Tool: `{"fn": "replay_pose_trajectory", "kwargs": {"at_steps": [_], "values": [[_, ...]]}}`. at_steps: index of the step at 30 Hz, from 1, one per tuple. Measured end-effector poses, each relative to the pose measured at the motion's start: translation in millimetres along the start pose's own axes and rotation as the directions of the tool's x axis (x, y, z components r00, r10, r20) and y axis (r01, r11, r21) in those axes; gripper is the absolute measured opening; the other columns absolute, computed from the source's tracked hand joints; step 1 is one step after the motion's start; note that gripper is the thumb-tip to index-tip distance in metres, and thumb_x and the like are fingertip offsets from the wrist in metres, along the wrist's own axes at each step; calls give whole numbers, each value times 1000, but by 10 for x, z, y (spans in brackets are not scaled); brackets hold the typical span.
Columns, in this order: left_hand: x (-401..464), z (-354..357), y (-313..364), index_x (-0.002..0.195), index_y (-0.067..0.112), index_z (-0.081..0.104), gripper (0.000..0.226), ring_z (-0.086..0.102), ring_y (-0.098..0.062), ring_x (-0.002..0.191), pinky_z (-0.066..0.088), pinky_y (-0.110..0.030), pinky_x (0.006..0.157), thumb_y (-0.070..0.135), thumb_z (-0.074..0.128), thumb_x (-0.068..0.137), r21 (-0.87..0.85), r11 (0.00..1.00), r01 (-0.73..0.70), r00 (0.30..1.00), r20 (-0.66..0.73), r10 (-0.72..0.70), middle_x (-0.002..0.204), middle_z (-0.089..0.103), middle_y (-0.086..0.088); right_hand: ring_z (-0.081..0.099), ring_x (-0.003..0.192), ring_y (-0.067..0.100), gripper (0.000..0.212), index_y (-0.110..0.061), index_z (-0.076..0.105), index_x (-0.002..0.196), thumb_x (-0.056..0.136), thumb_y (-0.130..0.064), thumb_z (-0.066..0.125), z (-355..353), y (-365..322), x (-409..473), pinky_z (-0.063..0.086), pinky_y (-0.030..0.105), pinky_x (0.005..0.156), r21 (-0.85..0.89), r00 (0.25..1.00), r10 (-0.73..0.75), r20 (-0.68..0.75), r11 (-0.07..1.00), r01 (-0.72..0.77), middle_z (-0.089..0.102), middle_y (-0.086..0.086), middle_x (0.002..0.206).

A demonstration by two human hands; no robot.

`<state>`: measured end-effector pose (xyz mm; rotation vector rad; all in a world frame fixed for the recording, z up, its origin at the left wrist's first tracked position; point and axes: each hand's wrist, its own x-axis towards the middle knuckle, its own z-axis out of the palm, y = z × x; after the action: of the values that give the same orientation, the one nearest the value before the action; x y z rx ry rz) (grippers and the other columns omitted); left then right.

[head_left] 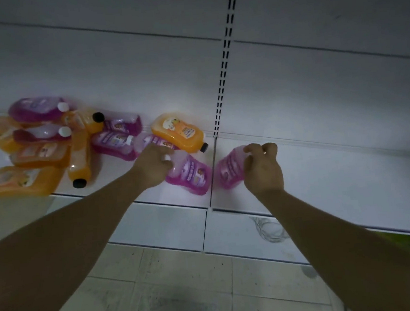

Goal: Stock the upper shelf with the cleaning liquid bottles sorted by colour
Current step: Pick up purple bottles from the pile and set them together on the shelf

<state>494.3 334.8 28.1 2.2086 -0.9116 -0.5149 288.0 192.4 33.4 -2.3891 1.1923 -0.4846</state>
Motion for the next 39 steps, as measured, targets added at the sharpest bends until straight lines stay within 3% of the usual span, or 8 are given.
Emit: {"fn": "replay_pose_trajectory", "kwargs": {"at_steps": [5, 8, 11, 15, 21, 27, 34, 39], "values": [[69, 25, 135, 114, 8, 65, 32, 44, -24, 125, 32, -21, 99, -2, 57, 84, 97, 989, -113, 994, 0, 114, 130, 50, -10, 56, 103, 41, 39, -12, 45, 135, 98, -27, 44, 148, -20, -27, 45, 43, 86, -4, 994, -60, 91, 998, 60, 46, 17, 129], [56, 173, 192, 121, 15, 60, 37, 43, -20, 120, 31, -18, 94, 2, 58, 86, -23, 993, -116, 992, 43, 117, 132, 43, -10, 54, 111, 40, 45, -16, 38, 137, 100, -40, 38, 239, -3, -79, 42, 40, 87, 52, 972, 39, 230, 997, -52, 51, 17, 130], [27, 351, 225, 132, 20, 47, 61, 36, -13, 115, 29, -15, 92, 2, 69, 78, -62, 990, -125, 986, 101, 131, 135, 31, -7, 55, 112, 41, 46, -19, 35, 142, 102, -39, 35, 261, 53, -168, 43, 38, 86, 157, 987, -24, 160, 988, -2, 51, 14, 134], [60, 508, 138, 140, 21, 31, 86, 47, -17, 118, 43, -27, 96, -9, 74, 71, -351, 935, -41, 996, 55, 64, 128, 38, 0, 53, 117, 28, 68, -26, 26, 147, 90, -41, 60, 307, 203, -200, 41, 30, 87, 256, 965, -124, 232, 965, 62, 48, 7, 137], [-51, 480, 248, 95, 17, 55, 31, 64, -5, 76, 52, -20, 64, 0, 73, 77, -592, 795, 132, 985, -12, -173, 94, 62, 1, 59, 109, 25, 72, -31, 29, 143, 86, -19, 71, 269, 273, -65, 49, 37, 94, 511, 975, 29, 222, 848, -142, 56, -2, 123], [-414, -54, 364, 108, 23, 60, 25, 66, -14, 74, 53, -29, 62, 7, 60, 89, -795, 590, 138, 981, 25, -194, 89, 68, 2, 62, 98, 16, 54, -22, 44, 129, 84, -23, 73, -203, -131, -217, 56, 33, 81, 718, 972, 172, 160, 655, -234, 59, -10, 105], [-1088, -1139, 725, 134, 30, 44, 39, 65, -19, 94, 58, -33, 71, 18, 48, 97, -778, 624, -70, 996, -85, 7, 110, 64, -2, 63, 90, 4, 48, -24, 30, 139, 97, -19, 53, -884, -1266, -672, 57, 25, 71, 824, 997, 70, -22, 566, -21, 57, -11, 104], [-1611, -2005, 900, 125, 43, 43, 26, 68, -20, 80, 57, -35, 66, 35, 39, 100, -636, 730, -251, 955, -286, 78, 102, 66, -5, 65, 78, 4, 39, -26, 33, 136, 100, -23, 48, -1390, -2111, -988, 54, 19, 57, 832, 990, 3, -143, 542, 118, 60, -6, 103]]}}
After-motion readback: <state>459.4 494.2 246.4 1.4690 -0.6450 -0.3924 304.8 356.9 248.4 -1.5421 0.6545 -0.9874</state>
